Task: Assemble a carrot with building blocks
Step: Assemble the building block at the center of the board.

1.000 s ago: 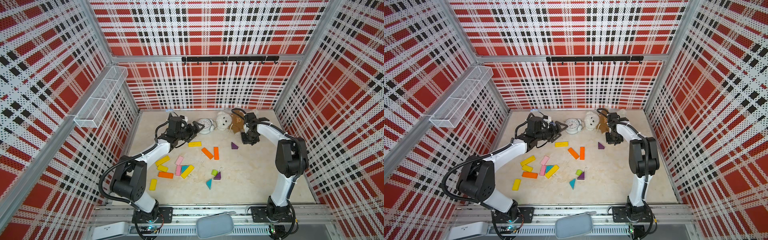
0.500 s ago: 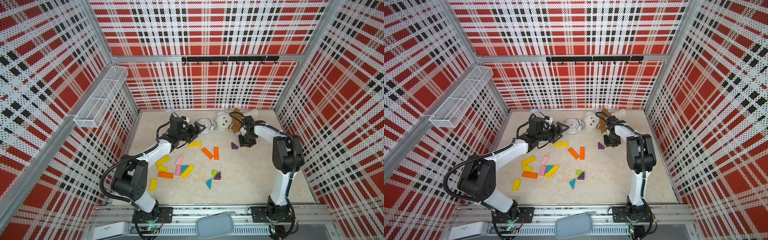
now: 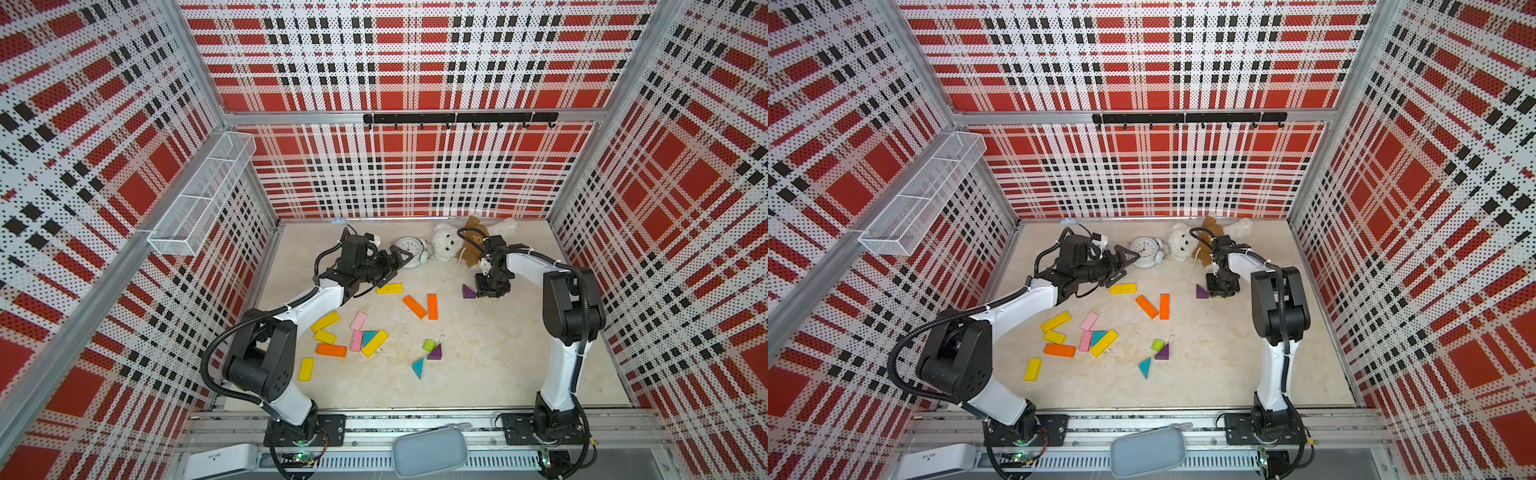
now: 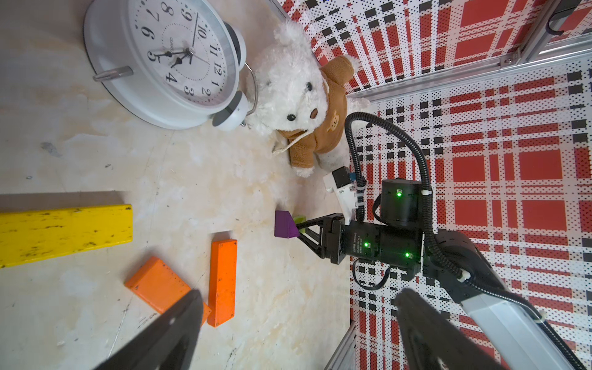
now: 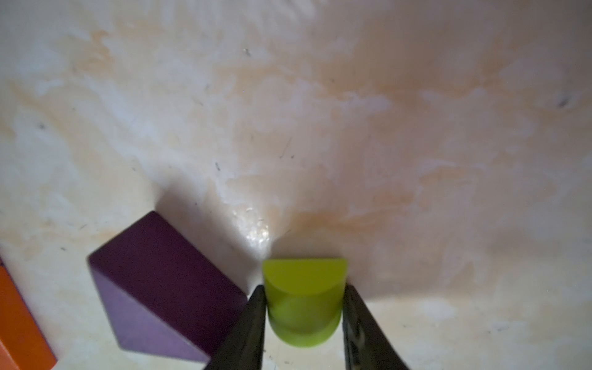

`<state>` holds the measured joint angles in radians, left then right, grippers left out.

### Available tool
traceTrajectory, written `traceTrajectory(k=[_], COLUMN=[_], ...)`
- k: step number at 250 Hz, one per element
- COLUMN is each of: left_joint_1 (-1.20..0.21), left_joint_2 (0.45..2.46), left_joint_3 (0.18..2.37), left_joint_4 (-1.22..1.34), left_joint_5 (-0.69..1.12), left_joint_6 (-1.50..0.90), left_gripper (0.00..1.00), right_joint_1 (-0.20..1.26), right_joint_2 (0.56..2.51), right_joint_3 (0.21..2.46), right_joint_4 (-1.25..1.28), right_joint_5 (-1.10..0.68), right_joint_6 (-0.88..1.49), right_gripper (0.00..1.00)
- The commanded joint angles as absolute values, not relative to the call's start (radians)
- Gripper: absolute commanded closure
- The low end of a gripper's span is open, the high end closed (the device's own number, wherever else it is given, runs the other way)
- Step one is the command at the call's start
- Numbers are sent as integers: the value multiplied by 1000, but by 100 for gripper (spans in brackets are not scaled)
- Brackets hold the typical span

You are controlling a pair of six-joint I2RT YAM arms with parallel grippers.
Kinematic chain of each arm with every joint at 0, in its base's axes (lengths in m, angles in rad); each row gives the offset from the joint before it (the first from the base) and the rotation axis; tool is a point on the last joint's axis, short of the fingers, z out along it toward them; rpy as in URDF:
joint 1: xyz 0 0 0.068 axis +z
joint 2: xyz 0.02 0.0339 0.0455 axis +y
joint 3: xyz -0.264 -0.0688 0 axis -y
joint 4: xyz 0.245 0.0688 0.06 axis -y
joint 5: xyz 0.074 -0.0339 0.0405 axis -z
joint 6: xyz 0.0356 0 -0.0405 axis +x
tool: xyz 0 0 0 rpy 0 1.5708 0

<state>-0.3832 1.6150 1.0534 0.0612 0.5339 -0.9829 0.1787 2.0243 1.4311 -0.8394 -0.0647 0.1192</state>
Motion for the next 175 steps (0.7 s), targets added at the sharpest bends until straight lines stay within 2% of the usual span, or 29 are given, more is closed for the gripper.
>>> traceTrajectory(k=[1, 101, 175], left_joint_1=[-390, -396, -399], left_joint_2=[1628, 1625, 1623], left_joint_3=[1066, 1070, 1070], left_joint_4=[87, 89, 90], left_joint_5=[546, 554, 554], left_joint_6=[-977, -980, -979], left_gripper=[4, 4, 4], right_joint_1=[176, 176, 163], right_joint_2=[2045, 1983, 1923], right_joint_3=[1427, 1447, 1443], right_joint_4=[-825, -875, -892], right_joint_5=[-92, -54, -33], right_joint_6=[104, 114, 124], right_gripper=[59, 58, 61])
